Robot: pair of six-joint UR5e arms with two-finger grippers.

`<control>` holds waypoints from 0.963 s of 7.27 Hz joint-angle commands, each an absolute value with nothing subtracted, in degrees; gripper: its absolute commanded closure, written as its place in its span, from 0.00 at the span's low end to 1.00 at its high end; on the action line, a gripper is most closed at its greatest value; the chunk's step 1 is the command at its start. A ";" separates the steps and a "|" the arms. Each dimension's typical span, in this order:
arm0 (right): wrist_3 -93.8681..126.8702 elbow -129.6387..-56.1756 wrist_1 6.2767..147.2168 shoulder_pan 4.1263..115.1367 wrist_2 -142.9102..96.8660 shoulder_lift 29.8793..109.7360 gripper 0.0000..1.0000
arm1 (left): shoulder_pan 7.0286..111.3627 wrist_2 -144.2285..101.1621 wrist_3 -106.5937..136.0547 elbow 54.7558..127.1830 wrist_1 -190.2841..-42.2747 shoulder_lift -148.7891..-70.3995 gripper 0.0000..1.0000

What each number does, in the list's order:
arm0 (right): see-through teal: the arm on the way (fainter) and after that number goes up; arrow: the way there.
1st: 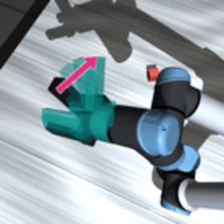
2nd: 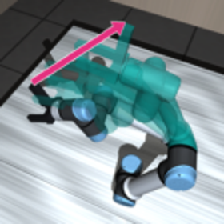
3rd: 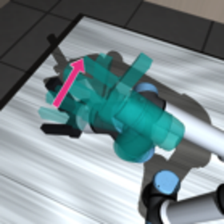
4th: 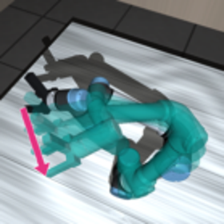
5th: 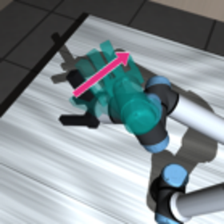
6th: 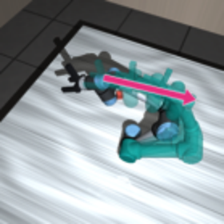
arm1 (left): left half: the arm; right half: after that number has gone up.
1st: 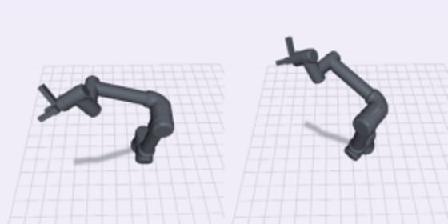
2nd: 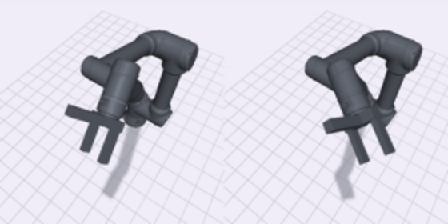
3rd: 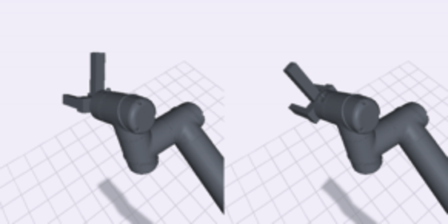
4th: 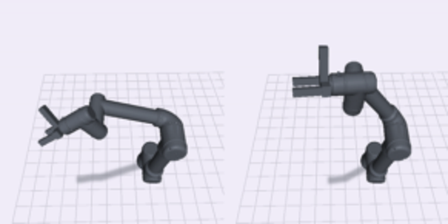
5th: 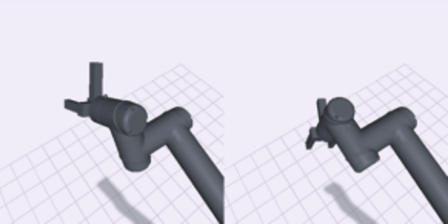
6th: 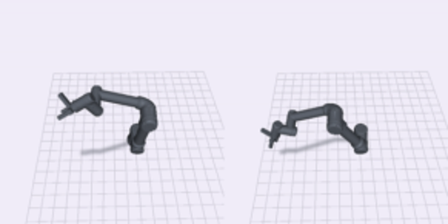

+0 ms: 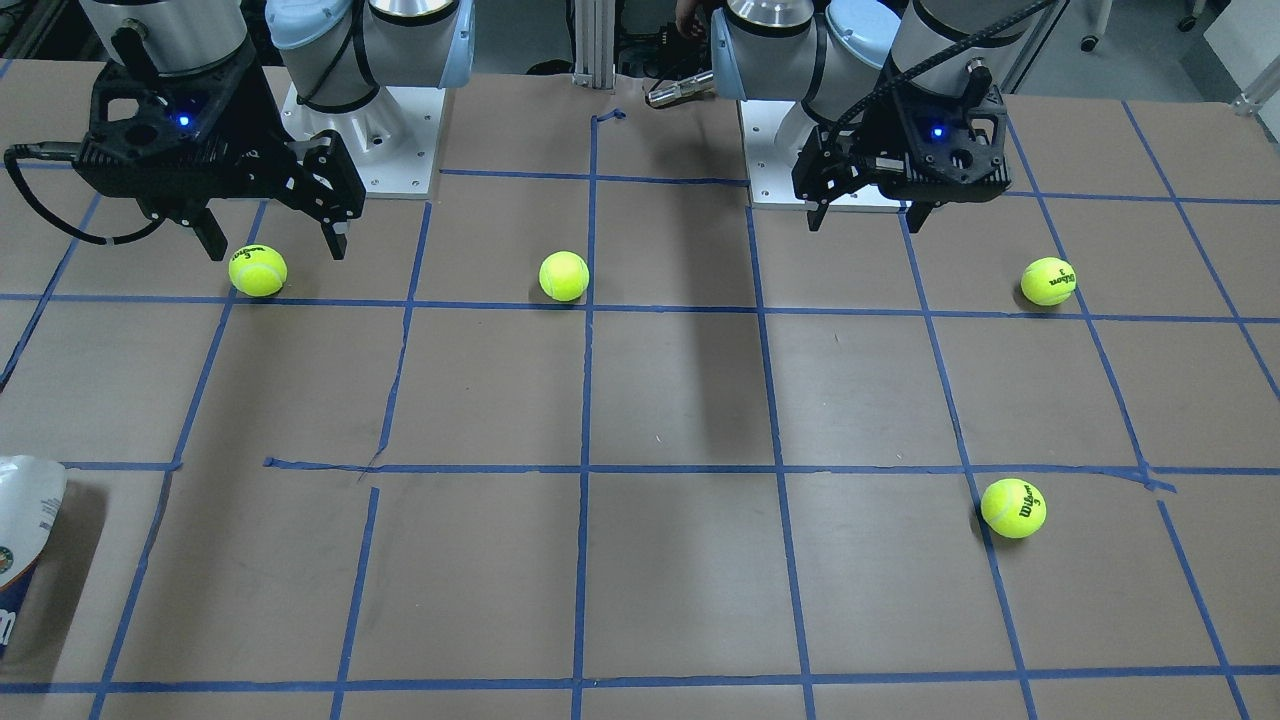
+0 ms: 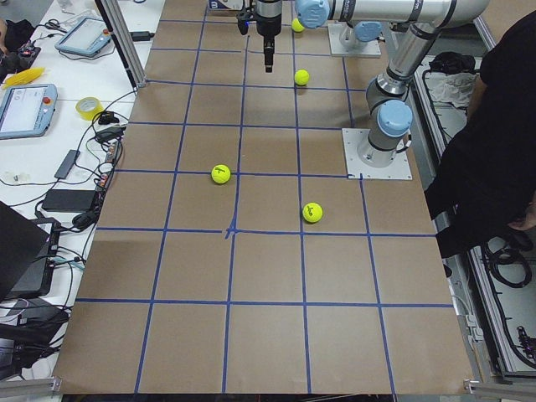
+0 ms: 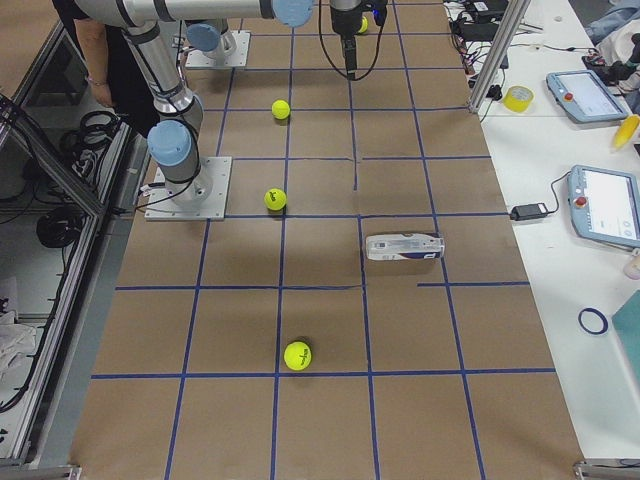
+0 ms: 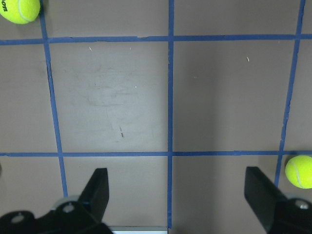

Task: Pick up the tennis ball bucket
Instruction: 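Move the right gripper toward the white tennis ball can lying far away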

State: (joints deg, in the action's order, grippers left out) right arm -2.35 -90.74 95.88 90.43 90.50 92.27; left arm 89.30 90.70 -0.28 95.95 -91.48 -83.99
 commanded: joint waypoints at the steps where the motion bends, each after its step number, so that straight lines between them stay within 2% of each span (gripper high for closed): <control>1: -2.81 -90.88 95.89 90.18 90.88 92.20 0.00 | 89.30 90.70 -0.26 96.15 -91.49 -83.94 0.00; 7: -2.72 -90.62 95.97 89.39 90.35 88.95 0.00 | 89.30 90.79 -0.26 96.33 -91.49 -83.76 0.00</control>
